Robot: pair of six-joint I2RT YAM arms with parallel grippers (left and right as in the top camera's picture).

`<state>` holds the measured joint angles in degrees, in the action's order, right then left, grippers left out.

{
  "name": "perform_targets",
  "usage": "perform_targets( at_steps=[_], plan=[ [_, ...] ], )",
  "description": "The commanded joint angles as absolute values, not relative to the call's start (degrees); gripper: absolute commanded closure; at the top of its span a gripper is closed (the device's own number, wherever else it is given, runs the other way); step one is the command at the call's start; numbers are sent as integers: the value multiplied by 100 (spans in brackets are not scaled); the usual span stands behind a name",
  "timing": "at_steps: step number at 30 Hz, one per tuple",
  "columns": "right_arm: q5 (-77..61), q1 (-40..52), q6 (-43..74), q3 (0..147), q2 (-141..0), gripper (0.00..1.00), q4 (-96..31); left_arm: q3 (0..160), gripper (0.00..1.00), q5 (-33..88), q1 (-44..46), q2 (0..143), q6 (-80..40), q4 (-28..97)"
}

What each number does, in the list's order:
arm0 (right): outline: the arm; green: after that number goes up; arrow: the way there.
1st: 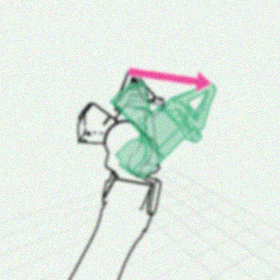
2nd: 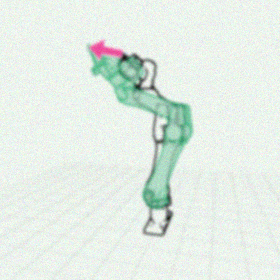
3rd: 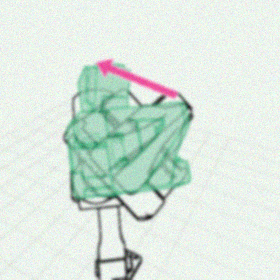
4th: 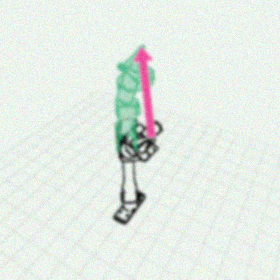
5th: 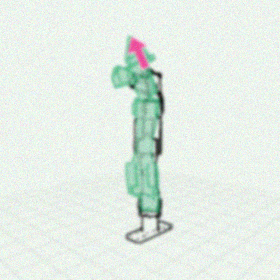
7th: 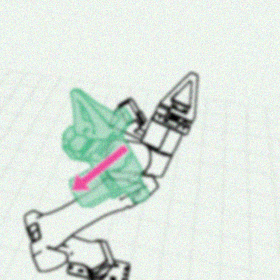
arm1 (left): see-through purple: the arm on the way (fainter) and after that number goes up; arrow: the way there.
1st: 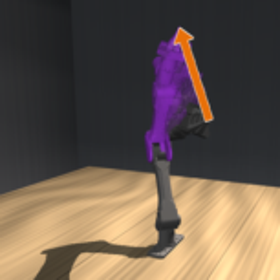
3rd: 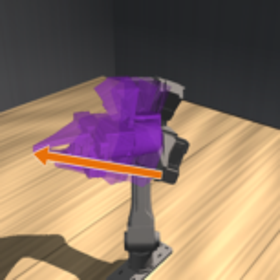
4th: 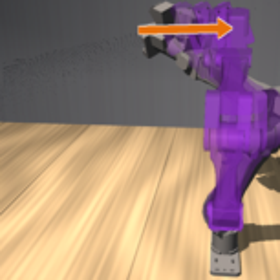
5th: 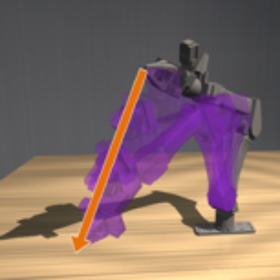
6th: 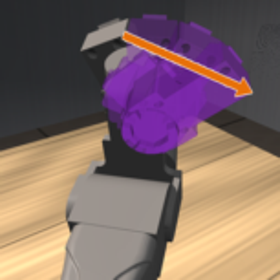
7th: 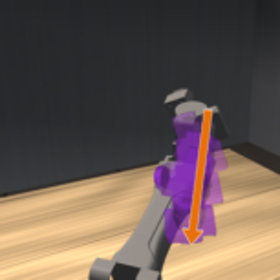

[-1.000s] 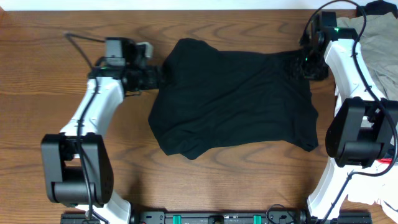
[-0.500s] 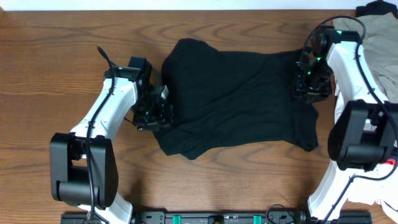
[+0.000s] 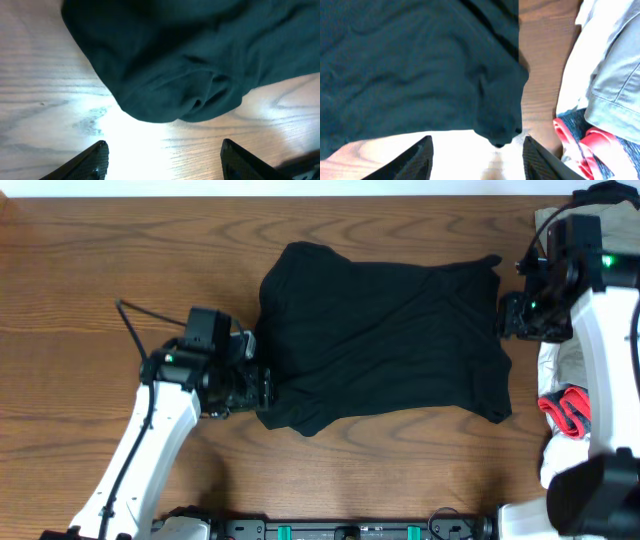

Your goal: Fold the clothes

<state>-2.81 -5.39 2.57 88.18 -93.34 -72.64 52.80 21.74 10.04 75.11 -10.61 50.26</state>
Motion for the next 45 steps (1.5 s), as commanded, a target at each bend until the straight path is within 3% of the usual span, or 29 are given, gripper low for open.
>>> perform_targets(
  at_steps=[1,5,16,20,26,28,29,30,36,45],
  plan=[
    [-202,-556,373,8217,-9024,42,-7013,4696,27,2687,1007,7575,-1653,4681],
    [-198,-556,381,7741,-8934,42,-6829,4241,27,2934,1007,7769,-1966,4084],
    [-198,-561,379,7566,-8936,41,-6713,4193,27,2438,1004,8326,-3216,4042],
    [-198,-561,379,7566,-8936,41,-6722,4193,21,2440,1007,8621,-3706,3876],
    [-198,-561,379,7566,-8936,42,-6748,4193,21,2558,1007,9070,-3824,3212],
    [-196,-561,379,7566,-8936,42,-6751,4193,51,2722,1007,9111,-3815,3030],
    [-196,-561,379,7566,-8936,42,-6748,4193,79,2821,1007,9109,-3743,2967],
    [-196,-561,379,7566,-8936,42,-6748,4195,92,2934,1007,9102,-3662,2917],
    [-3,-576,443,7561,-8941,43,-6705,4215,94,3546,1004,8901,-3315,3002],
    [279,-882,974,7319,-9002,42,-6707,4386,94,3081,731,7734,-3109,3424]
  ],
)
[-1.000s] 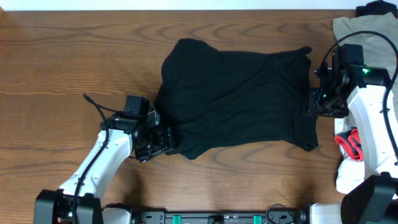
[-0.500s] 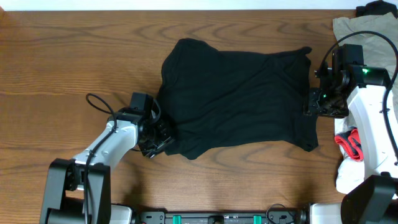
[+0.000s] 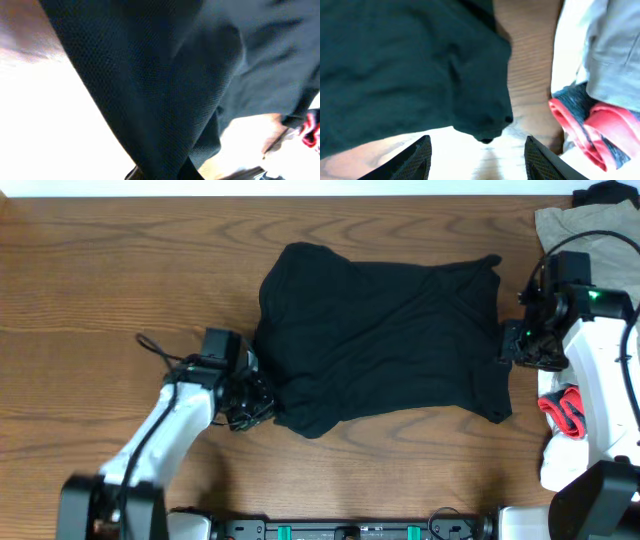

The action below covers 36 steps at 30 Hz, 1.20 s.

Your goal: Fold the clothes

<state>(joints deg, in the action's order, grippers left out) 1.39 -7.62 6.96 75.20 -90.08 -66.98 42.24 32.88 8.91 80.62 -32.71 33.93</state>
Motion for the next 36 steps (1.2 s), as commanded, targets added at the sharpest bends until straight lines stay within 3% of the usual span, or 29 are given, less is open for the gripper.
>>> perform_targets(
  at_steps=[1,19,31,36],
  plan=[
    [276,-908,1007,7234,-9002,42,-6676,4386,94,3037,679,7636,-3111,3422],
    [-945,-1007,1087,4884,-9002,40,-5089,4386,94,3039,510,7485,-3111,3420],
    [-941,-1007,1066,4744,-9002,45,-4939,4383,93,3039,510,7485,-2956,3424],
    [-945,-1007,1068,4700,-9002,41,-4919,4383,93,3039,510,7485,-2893,3505]
  ],
)
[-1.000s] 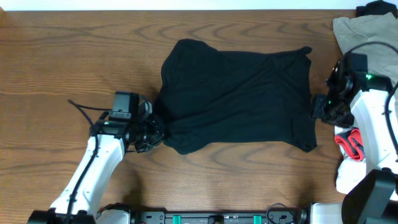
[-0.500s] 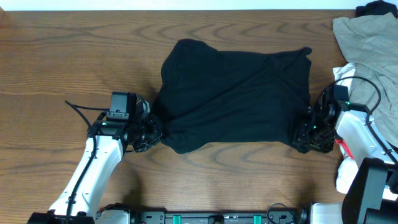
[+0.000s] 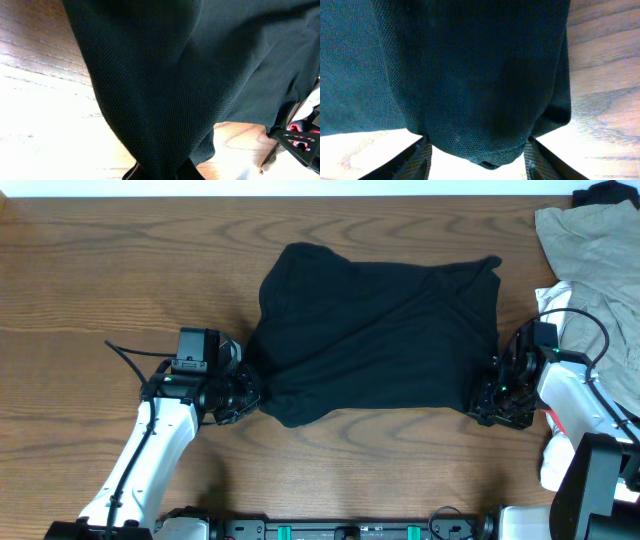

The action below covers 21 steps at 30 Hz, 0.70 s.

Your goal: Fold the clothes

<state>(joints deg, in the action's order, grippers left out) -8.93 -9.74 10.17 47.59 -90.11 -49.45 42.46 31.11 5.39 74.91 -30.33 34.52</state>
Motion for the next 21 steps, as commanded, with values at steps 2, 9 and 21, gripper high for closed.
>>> perform_targets(
  at_steps=[2,9,21],
  plan=[
    [-945,-1007,1068,4633,-9002,37,-4853,4383,92,3039,510,7485,-2891,3518],
    [-950,-1007,1070,4368,-9002,34,-4641,4383,92,3039,510,7485,-2891,3527],
    [-952,-1007,1070,4244,-8954,99,-4327,4383,93,3039,510,7485,-2847,3463]
  ],
)
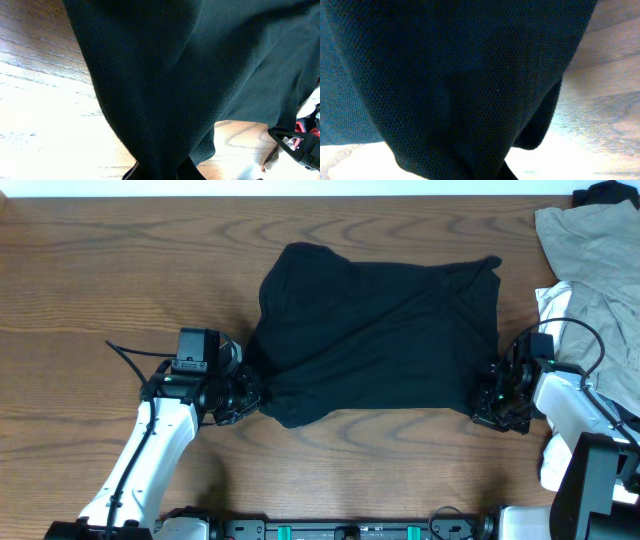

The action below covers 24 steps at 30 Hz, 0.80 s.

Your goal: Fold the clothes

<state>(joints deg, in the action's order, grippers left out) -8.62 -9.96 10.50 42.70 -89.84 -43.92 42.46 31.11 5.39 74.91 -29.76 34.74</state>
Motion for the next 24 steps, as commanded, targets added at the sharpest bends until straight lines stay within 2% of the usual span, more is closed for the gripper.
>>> perform_targets(
  at_steps=[1,9,16,24],
  plan=[
    [-950,-1007,1068,4298,-8919,99,-4351,4386,94,3039,510,7485,-2845,3441],
    [-917,-1007,803,5787,-8147,99,-5148,4700,94,3345,510,7271,-2740,3380],
    [-746,-1011,401,7288,-7577,99,-5747,5520,94,3688,510,6528,-2742,3376],
    [-729,-1011,263,7682,-7531,99,-5867,6259,94,3664,510,6077,-2744,3347]
  ],
)
